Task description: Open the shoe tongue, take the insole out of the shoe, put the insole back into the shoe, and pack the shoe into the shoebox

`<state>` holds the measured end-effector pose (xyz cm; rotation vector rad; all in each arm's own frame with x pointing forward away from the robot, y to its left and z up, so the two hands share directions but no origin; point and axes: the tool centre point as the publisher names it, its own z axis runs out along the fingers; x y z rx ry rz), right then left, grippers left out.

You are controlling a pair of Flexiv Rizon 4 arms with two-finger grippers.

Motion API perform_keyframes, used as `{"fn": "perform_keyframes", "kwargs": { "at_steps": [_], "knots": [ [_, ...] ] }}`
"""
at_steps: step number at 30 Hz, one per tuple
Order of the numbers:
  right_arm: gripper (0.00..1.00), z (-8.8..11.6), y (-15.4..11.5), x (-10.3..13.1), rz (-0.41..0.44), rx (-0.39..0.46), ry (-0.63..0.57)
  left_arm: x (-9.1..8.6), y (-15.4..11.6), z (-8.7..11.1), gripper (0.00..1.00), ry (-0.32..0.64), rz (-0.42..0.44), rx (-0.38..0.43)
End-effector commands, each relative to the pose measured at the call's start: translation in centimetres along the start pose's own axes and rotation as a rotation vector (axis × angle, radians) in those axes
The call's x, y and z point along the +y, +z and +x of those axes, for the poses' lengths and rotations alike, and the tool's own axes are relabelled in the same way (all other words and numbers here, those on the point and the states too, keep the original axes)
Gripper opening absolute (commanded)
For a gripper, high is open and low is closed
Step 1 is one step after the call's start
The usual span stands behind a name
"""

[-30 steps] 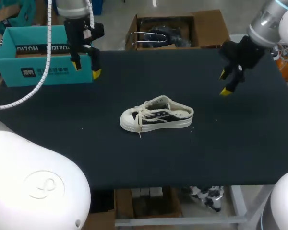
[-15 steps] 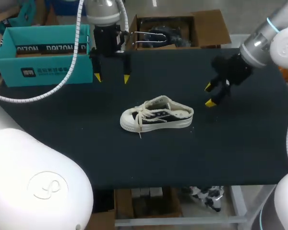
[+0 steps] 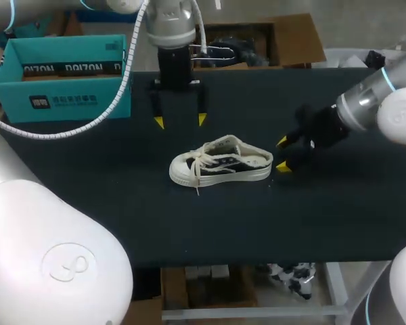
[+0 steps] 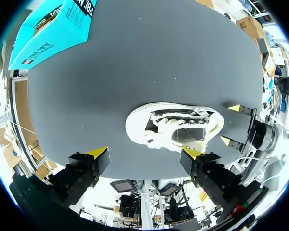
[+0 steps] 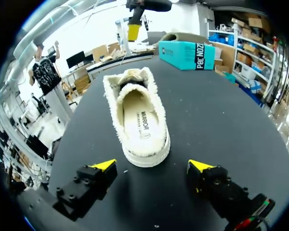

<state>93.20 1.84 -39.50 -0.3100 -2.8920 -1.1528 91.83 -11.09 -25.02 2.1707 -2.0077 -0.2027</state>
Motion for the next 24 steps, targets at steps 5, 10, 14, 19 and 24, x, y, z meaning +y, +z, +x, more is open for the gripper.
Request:
{"fn": "perform_keyframes", "kwargs": {
  "at_steps": [5,10,14,19,24],
  "knots": [
    [1.0,-0.6,3.1,0.0,-0.066,0.009,-0.022,1.0,0.8,1.8,1.0,0.024,0.007,-0.011],
    [1.0,-0.3,4.1,0.4,-0.077,0.025,-0.027,1.2,1.4,2.6,1.0,0.029,0.003,-0.016],
    [1.0,0.0,4.5,0.6,-0.1,0.026,-0.036,1.2,1.7,3.0,1.0,0.034,-0.004,-0.019],
    [1.0,0.4,5.3,0.6,-0.13,0.046,-0.037,1.2,2.2,3.5,1.0,0.037,-0.007,-0.027],
    [1.0,0.7,6.0,0.5,-0.159,0.057,-0.036,1.3,2.4,4.0,1.0,0.039,-0.004,-0.033]
  ]
}}
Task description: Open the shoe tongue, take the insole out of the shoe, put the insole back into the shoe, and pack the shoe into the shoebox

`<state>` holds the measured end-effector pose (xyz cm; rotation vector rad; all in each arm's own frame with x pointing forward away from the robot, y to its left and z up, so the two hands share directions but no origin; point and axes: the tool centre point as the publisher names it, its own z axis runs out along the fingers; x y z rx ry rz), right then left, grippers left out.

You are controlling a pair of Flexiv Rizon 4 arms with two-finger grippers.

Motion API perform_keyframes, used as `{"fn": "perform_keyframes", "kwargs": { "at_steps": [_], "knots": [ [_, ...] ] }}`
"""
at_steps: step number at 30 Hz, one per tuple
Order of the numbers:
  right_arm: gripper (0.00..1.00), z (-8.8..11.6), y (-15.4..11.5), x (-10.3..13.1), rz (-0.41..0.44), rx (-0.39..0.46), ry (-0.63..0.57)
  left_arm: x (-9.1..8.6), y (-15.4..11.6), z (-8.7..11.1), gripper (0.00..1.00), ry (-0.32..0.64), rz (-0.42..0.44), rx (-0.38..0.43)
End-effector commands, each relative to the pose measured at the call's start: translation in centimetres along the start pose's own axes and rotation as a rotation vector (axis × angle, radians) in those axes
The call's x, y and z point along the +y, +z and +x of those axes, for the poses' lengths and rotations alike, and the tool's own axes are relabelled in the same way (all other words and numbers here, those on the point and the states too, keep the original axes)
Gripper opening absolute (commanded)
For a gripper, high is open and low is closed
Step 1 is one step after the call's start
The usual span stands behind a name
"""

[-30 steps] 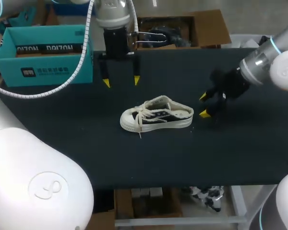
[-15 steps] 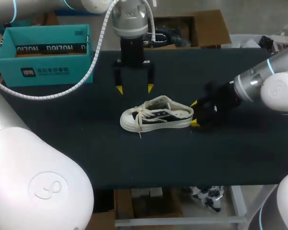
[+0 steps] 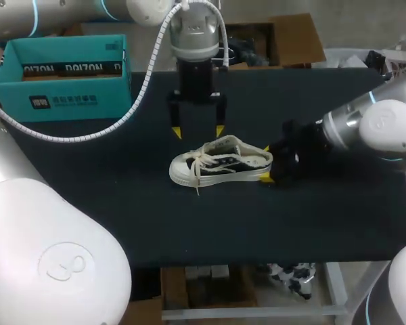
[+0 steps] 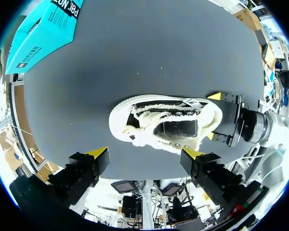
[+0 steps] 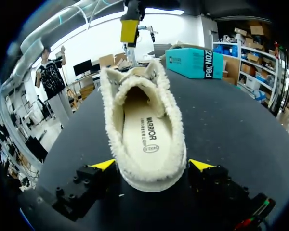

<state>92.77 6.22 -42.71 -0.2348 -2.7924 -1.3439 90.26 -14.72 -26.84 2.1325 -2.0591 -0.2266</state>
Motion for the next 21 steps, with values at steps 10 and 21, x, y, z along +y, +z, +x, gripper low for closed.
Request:
{"fn": "perform_keyframes", "kwargs": {
  "at_steps": [10,21],
  "knots": [
    [1.0,0.0,1.5,0.1,-0.072,0.016,-0.031,0.0,0.7,1.5,1.0,-0.004,0.001,-0.023],
    [0.43,-0.1,1.8,0.6,-0.09,0.024,-0.055,-0.2,1.4,2.4,1.0,-0.01,0.002,-0.036]
  ]
}}
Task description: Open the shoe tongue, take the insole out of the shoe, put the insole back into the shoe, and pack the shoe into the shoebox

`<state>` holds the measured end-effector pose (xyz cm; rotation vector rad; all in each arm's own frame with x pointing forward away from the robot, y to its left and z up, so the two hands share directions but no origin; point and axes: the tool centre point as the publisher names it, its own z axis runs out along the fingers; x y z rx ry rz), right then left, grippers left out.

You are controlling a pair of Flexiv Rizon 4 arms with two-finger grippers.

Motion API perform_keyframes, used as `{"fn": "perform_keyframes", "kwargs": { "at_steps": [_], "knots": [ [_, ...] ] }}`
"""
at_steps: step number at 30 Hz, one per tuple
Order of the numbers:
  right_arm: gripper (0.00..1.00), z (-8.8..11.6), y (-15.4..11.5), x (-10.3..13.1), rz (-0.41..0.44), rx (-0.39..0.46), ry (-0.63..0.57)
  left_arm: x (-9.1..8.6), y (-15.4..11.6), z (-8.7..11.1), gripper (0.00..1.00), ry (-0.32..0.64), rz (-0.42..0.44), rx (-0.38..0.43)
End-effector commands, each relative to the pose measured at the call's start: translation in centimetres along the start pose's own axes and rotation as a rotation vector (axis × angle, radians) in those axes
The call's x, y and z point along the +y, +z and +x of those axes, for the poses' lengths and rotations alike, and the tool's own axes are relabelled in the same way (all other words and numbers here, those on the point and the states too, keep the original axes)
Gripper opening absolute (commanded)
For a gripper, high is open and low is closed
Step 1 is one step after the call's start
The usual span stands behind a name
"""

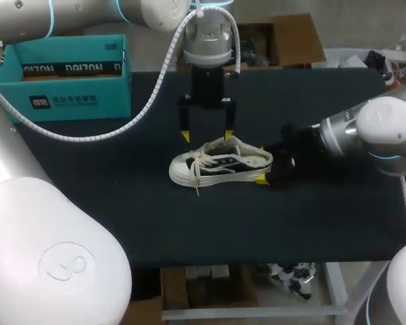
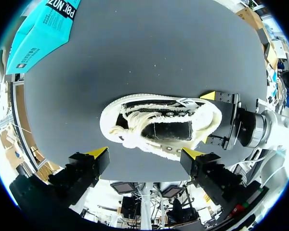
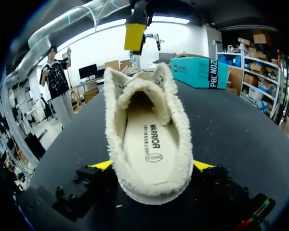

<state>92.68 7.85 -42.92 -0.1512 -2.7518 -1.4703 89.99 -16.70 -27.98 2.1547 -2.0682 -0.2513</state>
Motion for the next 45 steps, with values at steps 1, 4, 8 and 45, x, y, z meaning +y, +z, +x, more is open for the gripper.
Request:
{"fn": "perform_keyframes", "kwargs": {
  "at_steps": [1,4,8,45],
  "knots": [
    [0.0,-0.3,0.4,-0.4,-0.006,0.009,-0.003,-0.3,0.3,0.6,1.0,-0.001,-0.005,-0.009],
    [0.0,-0.3,0.6,-0.5,-0.005,0.006,-0.003,0.0,0.3,1.1,1.0,0.011,-0.004,-0.017],
    [0.0,-0.5,0.8,-0.7,0.002,0.011,0.004,0.5,0.1,2.4,1.0,0.03,-0.002,-0.053],
    [0.0,-0.5,1.0,-0.8,0.01,0.009,0.007,-1.6,4.3,5.7,0.0,-0.028,-0.142,-0.224]
  ]
}}
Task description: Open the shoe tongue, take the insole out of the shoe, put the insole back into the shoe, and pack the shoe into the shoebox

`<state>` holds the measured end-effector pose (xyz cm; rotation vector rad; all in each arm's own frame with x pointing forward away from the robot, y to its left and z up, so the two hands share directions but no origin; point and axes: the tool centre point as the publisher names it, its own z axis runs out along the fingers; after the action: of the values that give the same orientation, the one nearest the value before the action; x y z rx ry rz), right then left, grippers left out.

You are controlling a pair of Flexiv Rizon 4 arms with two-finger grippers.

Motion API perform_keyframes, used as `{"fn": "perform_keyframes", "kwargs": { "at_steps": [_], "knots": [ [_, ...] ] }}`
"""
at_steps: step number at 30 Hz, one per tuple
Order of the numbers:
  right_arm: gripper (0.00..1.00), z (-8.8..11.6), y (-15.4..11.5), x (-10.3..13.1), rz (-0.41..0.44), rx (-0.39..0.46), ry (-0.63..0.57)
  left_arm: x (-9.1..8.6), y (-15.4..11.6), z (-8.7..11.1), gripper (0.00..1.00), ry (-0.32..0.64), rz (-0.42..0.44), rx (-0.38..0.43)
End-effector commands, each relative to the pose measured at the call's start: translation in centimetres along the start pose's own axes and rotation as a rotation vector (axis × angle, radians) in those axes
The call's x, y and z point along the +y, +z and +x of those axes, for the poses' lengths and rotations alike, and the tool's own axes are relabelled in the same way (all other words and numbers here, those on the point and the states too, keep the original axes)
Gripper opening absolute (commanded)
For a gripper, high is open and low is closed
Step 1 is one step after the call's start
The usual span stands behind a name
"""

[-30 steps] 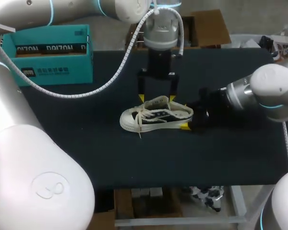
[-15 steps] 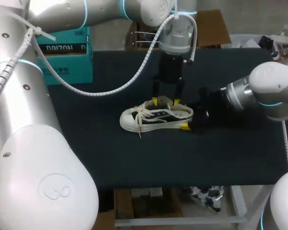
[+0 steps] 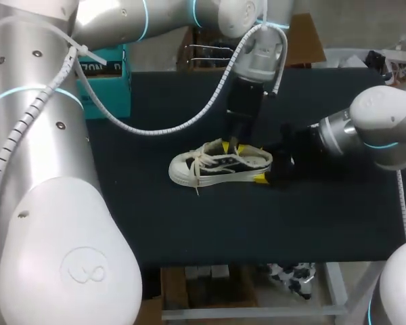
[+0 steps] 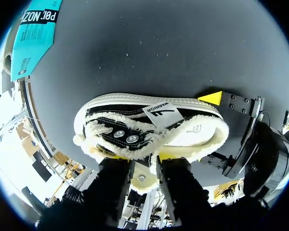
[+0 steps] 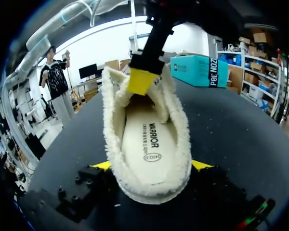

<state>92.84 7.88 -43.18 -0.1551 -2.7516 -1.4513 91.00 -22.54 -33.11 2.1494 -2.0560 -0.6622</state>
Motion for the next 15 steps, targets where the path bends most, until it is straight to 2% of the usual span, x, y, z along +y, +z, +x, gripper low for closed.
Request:
{"fn": "perform_keyframes", "kwargs": {
  "at_steps": [1,7,15],
  "knots": [
    [0.0,-0.4,0.8,-0.6,-0.001,0.003,0.001,0.4,-0.4,-0.5,0.0,-0.002,0.012,0.005],
    [0.0,-0.4,0.8,-0.6,-0.001,0.003,0.001,1.1,-1.0,-1.5,0.0,0.009,0.055,0.071],
    [0.0,-0.4,0.8,-0.6,-0.001,0.003,0.001,2.3,-1.7,-4.8,0.0,0.015,0.149,0.258]
  ]
}}
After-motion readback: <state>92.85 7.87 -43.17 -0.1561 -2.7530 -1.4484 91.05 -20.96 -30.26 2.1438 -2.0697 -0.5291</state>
